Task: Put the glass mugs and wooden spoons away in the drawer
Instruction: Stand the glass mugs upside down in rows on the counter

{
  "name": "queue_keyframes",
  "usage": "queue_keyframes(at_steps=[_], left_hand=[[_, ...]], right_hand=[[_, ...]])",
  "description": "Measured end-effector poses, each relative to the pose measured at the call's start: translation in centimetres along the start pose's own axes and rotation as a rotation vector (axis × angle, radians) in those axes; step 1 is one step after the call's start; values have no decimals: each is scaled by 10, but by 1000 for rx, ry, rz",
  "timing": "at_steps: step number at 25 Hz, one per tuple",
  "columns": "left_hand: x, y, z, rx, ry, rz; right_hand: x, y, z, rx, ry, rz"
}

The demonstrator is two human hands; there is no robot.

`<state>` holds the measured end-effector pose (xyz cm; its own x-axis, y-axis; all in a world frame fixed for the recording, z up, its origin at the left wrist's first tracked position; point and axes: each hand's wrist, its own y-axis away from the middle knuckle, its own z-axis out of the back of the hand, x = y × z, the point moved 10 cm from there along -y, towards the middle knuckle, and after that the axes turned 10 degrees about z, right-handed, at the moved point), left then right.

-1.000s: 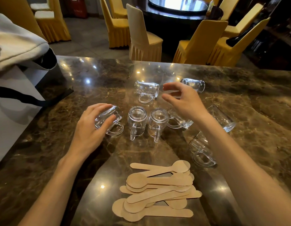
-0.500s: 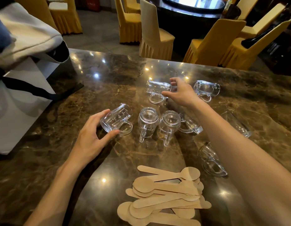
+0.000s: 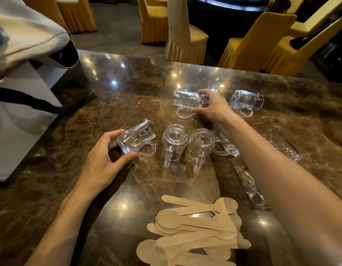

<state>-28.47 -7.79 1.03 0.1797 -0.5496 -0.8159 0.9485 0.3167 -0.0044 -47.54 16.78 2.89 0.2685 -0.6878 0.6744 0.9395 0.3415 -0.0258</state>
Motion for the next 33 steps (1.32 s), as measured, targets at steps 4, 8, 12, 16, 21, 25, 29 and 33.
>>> queue_keyframes(at_steps=[4,8,12,16,21,25,29,33], left_hand=[[-3,1,-1,-4,-10,-21],[-4,1,0,-4,-12,-27],[-15,-1,1,12,7,-52],[-32,-10,4,27,43,-79],[-67,-33,8,2,-108,-197],[-98,-56,-2,74,-266,-280],[-124,-73,-17,138,-321,-292],[-137,-81,-45,224,-379,-311]], right_hand=[[0,0,-3,33,14,8],[2,1,-4,43,21,25],[13,0,1,-4,28,97],[30,2,11,-59,92,192],[47,7,24,-88,188,263],[55,13,33,-91,269,256],[62,23,40,-93,333,246],[65,34,46,-119,390,247]])
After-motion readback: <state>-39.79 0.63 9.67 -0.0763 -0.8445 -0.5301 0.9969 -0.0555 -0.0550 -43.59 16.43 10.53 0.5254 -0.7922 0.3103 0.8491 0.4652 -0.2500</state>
